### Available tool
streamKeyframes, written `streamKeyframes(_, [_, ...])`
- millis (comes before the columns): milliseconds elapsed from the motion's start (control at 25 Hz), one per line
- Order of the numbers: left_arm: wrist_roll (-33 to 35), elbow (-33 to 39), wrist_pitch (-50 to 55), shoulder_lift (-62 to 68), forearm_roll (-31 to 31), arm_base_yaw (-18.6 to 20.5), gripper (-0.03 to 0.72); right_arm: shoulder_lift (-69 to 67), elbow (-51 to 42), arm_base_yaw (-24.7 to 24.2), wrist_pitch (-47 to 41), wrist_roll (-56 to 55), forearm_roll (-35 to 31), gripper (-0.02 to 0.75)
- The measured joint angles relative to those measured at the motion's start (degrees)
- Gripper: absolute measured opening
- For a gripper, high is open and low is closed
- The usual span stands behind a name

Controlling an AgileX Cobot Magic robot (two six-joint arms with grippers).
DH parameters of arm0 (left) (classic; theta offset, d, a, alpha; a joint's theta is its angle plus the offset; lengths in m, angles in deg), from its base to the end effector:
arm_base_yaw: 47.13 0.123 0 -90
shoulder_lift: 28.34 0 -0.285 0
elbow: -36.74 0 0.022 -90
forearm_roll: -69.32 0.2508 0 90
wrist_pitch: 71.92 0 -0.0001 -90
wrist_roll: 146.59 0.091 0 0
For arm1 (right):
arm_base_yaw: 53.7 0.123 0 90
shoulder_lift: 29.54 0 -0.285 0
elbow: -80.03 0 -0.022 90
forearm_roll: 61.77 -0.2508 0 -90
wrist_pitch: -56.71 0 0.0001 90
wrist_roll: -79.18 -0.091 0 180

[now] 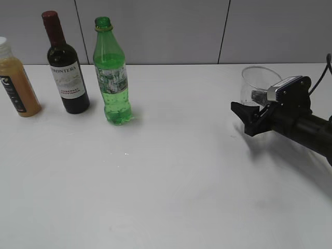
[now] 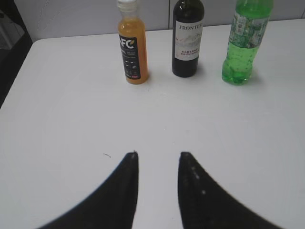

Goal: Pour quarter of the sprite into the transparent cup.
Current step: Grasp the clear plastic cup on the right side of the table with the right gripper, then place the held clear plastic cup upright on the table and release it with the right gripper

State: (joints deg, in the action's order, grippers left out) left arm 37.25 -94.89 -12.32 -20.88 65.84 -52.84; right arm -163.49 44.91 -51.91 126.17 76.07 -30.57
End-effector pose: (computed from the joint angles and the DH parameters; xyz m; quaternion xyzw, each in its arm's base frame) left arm -0.0058 -0.0042 0.2800 0.0713 0.8420 -0.0391 0.5333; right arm 0.3430 0.0549 0.0685 -0.2261 0.7384 0.1579 0.6154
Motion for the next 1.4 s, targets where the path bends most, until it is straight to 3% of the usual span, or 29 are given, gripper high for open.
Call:
streamKeyframes(400, [0.0, 0.0, 0.0, 0.0, 0.0, 0.0, 0.228, 3.6, 0.1, 1.2, 0.0, -5.2, 20.0, 0.524])
streamKeyframes(1000, [0.0, 0.0, 0.0, 0.0, 0.0, 0.0, 0.228, 1.7, 5.8, 22.9, 0.0, -11.0, 23.0, 0.524])
streamKeyframes(1200, [0.0, 0.0, 0.0, 0.0, 0.0, 0.0, 0.228, -1.5, 10.9, 26.8, 0.0, -11.9, 26.7, 0.524])
streamKeyframes(1400, [0.0, 0.0, 0.0, 0.0, 0.0, 0.0, 0.228, -5.2, 17.8, 27.4, -2.0, -17.4, 31.0, 0.524])
